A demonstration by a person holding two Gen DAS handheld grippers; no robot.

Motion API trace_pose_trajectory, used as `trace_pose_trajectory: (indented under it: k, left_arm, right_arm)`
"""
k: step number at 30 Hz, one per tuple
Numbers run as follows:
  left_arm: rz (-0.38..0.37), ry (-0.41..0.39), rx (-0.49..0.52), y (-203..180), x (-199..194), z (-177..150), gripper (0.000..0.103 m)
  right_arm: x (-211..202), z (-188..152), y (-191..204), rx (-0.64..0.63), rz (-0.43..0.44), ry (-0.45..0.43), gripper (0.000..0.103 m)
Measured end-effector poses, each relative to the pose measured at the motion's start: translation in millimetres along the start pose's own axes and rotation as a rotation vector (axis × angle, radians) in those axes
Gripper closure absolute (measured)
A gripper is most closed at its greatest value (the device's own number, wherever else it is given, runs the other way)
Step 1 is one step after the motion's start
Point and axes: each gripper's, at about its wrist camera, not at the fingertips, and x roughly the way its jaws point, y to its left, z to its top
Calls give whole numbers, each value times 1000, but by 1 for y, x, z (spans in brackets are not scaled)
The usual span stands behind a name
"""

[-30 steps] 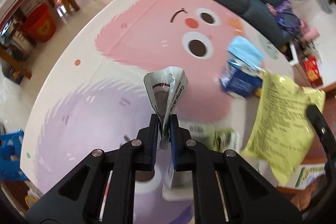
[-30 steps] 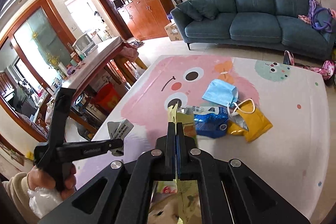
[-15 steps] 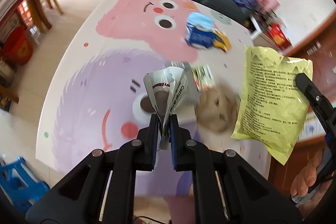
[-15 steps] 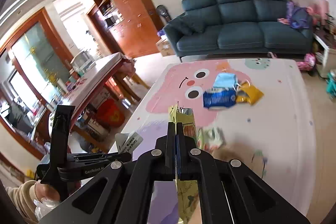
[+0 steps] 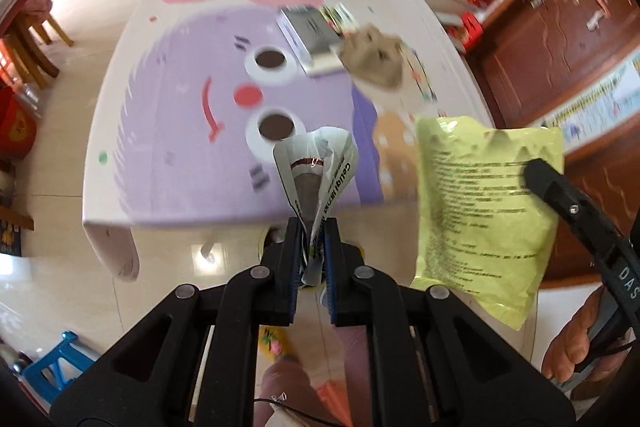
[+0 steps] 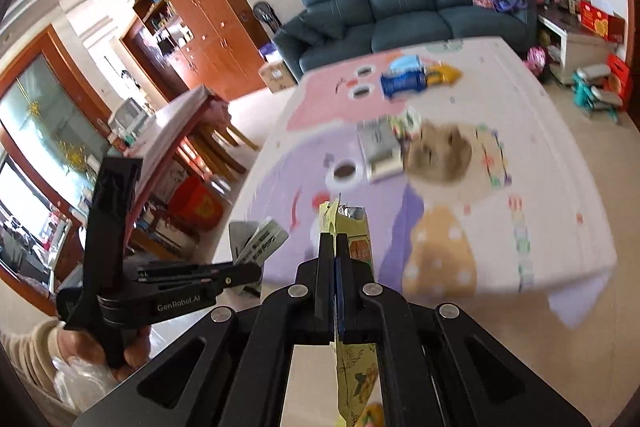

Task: Collect trash
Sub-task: 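Carry both items over the black bin and open both grippers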

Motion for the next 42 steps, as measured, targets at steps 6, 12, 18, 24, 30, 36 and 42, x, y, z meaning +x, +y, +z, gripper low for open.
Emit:
trace_pose_trajectory:
  k: [6, 12, 18, 24, 30, 36, 42]
  left_arm:
    - [-2, 57, 64, -19, 12, -43, 95]
    - [-6, 120, 67, -37, 53, -82, 95]
    - [25, 183, 3, -33, 130, -116, 95]
    - [69, 211, -95, -8, 226, -131, 95]
    - [107, 173, -131, 9, 301, -128, 94]
    - [128, 110, -127, 18, 359, -134, 88]
    - [149, 139, -97, 28, 421, -153, 61]
  right_arm:
    - [-2, -61, 1, 17, -40, 89, 103]
    - [31, -88, -28, 51, -75, 169, 103]
    - [100, -125, -82, 136, -86, 248, 103]
    - [180, -171, -130, 140, -104, 289, 103]
    - [254, -205, -167, 116, -104, 289, 103]
    - [294, -232, -198, 110, -80, 173, 101]
    - [342, -287, -232, 94, -166, 228, 70]
